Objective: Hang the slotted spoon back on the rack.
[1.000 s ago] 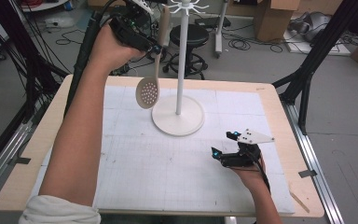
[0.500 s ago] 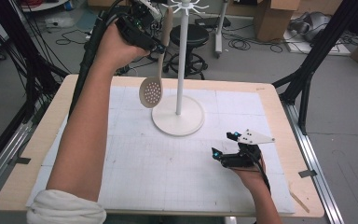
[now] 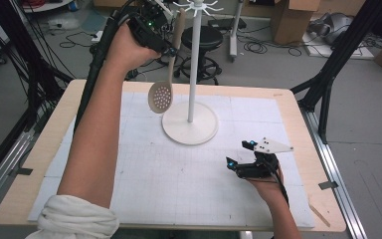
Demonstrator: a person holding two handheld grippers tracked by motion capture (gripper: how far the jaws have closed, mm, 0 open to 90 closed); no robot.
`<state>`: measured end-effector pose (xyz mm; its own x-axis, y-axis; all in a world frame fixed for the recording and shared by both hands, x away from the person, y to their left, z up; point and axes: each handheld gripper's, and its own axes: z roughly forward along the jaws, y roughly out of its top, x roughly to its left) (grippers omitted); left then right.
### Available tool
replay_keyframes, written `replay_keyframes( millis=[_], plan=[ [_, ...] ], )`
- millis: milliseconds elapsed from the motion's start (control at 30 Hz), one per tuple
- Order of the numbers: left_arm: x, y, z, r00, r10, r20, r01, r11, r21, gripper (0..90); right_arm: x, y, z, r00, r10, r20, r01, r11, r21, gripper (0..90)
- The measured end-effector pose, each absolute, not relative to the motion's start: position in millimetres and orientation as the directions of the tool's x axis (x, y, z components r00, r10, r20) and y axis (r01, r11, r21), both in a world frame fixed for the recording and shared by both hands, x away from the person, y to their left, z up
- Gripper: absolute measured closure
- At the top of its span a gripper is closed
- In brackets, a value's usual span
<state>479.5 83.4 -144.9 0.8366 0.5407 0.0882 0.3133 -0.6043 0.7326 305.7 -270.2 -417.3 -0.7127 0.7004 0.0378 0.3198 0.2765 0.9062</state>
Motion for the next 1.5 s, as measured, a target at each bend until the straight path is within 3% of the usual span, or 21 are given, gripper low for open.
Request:
replay_keyframes(
  millis=[67, 100, 133, 533, 833, 1100, 1500],
  plan=[
    [479.9, 86.0, -147.3, 0.843, 0.53, 0.087, 0.302, -0.601, 0.741, 68.9, 305.5, -270.1, -417.2, -0.712, 0.701, 0.036, 0.319, 0.277, 0.906, 12.4],
    [478.8, 87.7, -148.0, 0.838, 0.534, 0.111, 0.288, -0.606, 0.741, 60.8, 305.2, -270.1, -417.2, -0.712, 0.702, 0.038, 0.321, 0.277, 0.906, 12.4],
    [477.6, 90.3, -148.5, 0.839, 0.532, 0.114, 0.285, -0.608, 0.741, 58.3, 305.2, -270.1, -417.3, -0.712, 0.702, 0.037, 0.321, 0.278, 0.905, 12.5],
    [456.5, 112.4, -150.0, 0.861, 0.505, 0.057, 0.309, -0.608, 0.731, 39.8, 304.4, -265.7, -418.4, -0.719, 0.695, 0.017, 0.316, 0.305, 0.898, 12.5],
    [436.6, 127.4, -156.9, 0.875, 0.483, 0.039, 0.269, -0.551, 0.79, 35.6, 303.4, -262.3, -418.7, -0.726, 0.688, 0.012, 0.313, 0.315, 0.896, 12.5],
    [420.2, 135.6, -183.4, 0.892, 0.451, 0.042, 0.246, -0.561, 0.79, 22.6, 304.4, -258.1, -420.8, -0.73, 0.683, 0.008, 0.316, 0.327, 0.891, 12.5],
    [403.6, 172.5, -221.9, 0.884, 0.467, -0.031, 0.278, -0.472, 0.837, 15.5, 304.6, -252.8, -422.4, -0.736, 0.677, 0.004, 0.314, 0.336, 0.888, 12.5]
  ],
)
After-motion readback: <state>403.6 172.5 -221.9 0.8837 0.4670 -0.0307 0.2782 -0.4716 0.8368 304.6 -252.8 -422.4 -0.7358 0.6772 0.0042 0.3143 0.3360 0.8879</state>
